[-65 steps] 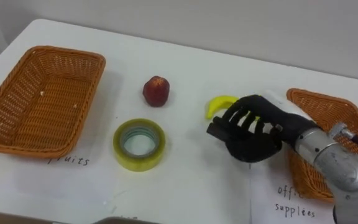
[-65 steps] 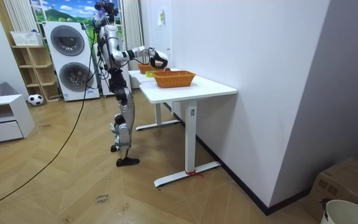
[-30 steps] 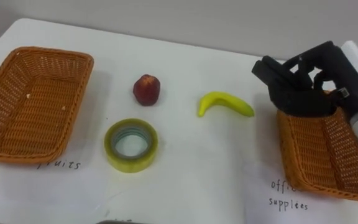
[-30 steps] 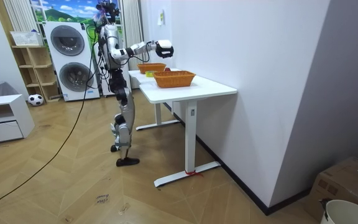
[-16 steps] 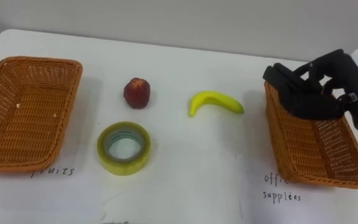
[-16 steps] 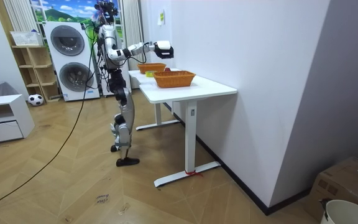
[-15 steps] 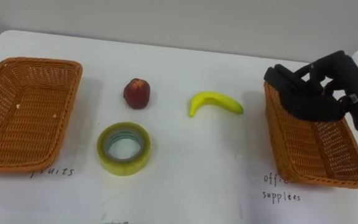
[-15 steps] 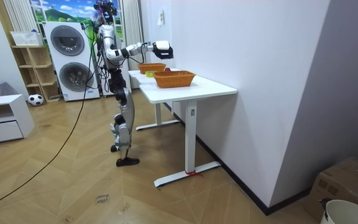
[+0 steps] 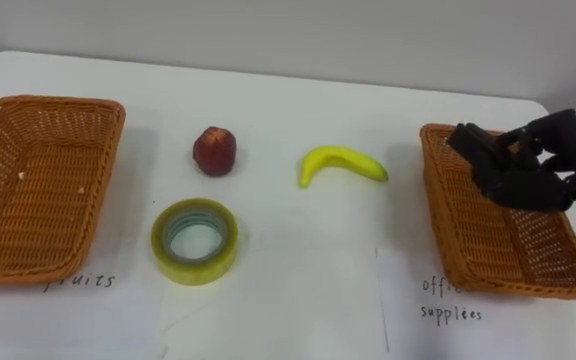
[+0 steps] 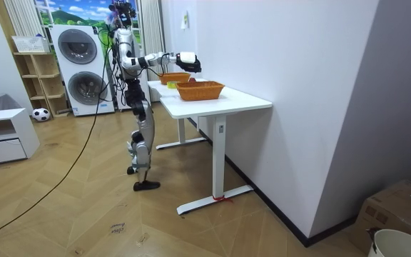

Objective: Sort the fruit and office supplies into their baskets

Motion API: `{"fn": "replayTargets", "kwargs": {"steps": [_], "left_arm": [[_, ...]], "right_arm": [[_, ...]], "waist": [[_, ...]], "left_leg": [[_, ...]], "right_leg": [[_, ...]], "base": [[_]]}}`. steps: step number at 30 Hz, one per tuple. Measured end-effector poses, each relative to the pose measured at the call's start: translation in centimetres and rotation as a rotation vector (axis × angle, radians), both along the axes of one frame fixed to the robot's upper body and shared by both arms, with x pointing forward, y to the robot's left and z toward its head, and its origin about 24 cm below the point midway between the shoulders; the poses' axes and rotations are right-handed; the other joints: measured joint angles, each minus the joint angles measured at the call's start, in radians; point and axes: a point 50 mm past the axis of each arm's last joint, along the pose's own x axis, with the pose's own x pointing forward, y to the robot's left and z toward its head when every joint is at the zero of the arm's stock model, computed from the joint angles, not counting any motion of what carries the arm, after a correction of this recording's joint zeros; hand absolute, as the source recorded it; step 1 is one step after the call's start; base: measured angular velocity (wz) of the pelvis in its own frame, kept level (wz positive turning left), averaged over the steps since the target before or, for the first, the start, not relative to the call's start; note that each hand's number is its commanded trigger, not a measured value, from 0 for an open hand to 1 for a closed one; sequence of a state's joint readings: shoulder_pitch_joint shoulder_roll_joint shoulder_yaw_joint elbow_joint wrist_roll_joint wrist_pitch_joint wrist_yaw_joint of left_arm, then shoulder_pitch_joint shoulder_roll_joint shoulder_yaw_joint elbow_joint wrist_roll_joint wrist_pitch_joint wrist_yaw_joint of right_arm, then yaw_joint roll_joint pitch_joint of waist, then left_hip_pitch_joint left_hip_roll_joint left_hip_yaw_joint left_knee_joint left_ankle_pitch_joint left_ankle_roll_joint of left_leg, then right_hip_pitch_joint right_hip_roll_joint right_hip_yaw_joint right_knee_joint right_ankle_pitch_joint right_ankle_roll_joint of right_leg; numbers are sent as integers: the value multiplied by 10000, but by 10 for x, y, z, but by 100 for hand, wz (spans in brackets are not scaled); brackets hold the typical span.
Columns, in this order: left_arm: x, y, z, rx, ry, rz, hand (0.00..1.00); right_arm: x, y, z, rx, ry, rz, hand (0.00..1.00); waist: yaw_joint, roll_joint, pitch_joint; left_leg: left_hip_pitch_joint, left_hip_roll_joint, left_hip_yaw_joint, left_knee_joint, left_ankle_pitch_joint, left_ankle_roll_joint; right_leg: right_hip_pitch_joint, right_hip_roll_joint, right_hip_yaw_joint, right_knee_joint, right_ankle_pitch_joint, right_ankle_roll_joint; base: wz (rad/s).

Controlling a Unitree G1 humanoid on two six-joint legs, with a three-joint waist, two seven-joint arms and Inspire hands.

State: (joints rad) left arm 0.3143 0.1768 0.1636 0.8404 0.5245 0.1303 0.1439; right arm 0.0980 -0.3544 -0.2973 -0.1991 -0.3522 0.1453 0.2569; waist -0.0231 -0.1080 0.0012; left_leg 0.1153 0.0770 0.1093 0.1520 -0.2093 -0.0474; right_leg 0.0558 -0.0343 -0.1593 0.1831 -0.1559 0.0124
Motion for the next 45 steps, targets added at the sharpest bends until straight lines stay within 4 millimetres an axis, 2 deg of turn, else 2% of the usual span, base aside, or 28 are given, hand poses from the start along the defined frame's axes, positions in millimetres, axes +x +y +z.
{"fn": "replayTargets", "kwargs": {"steps": [8, 14, 23, 31, 32, 33, 34, 45], "left_arm": [[-2, 0, -1, 101, -52, 246, 0], [-4, 1, -2, 282, -19, 307, 0], [-3, 1, -1, 427, -105, 301, 0], [-3, 1, -2, 392, -77, 304, 0], [-3, 1, -2, 384, -73, 304, 0], [-3, 1, -2, 382, -74, 302, 0], [-1, 1, -1, 381, -123, 290, 0], [2, 1, -1, 338, -178, 270, 0]], "right_arm": [[-1, -6, -9, 159, 72, -520, 100], [-3, -14, -25, 325, 565, -988, 100], [-4, -16, -29, 249, 721, -1122, 100], [-6, -20, -42, 277, 1339, -1313, 100], [-6, -19, -44, 290, 1406, -1304, 64], [-6, -18, -47, 314, 1533, -1267, 58], [-6, -17, -50, 282, 1654, -1209, 0], [-5, -15, -51, -30, 1793, -1146, 0]], "waist": [[-14, -34, 17], [13, -35, 27], [70, -58, 14], [88, -156, -4], [91, -167, -2], [93, -186, -2], [79, -203, -7], [192, -292, 17]], "left_leg": [[27, -6, 1, -1, 0, 0], [102, -21, 4, -22, 0, 0], [146, -25, 102, -22, 0, 0], [193, -20, 212, -20, 0, 0], [193, -20, 213, -20, 0, 0], [192, -21, 216, -20, 0, 0], [192, -22, 216, -21, 0, 0], [174, -22, 214, -20, 0, 0]], "right_leg": [[70, 2, 9, -123, -3, 5], [101, 2, 60, -144, -12, 23], [102, 6, 167, -142, -17, 30], [111, 7, 199, -120, -16, 30], [111, 7, 199, -119, -16, 30], [110, 6, 201, -119, -16, 30], [107, 6, 204, -115, -16, 30], [113, 7, 204, -120, -16, 30]], "base": [[0], [0], [-3], [-1], [0], [0], [0], [0]]}}
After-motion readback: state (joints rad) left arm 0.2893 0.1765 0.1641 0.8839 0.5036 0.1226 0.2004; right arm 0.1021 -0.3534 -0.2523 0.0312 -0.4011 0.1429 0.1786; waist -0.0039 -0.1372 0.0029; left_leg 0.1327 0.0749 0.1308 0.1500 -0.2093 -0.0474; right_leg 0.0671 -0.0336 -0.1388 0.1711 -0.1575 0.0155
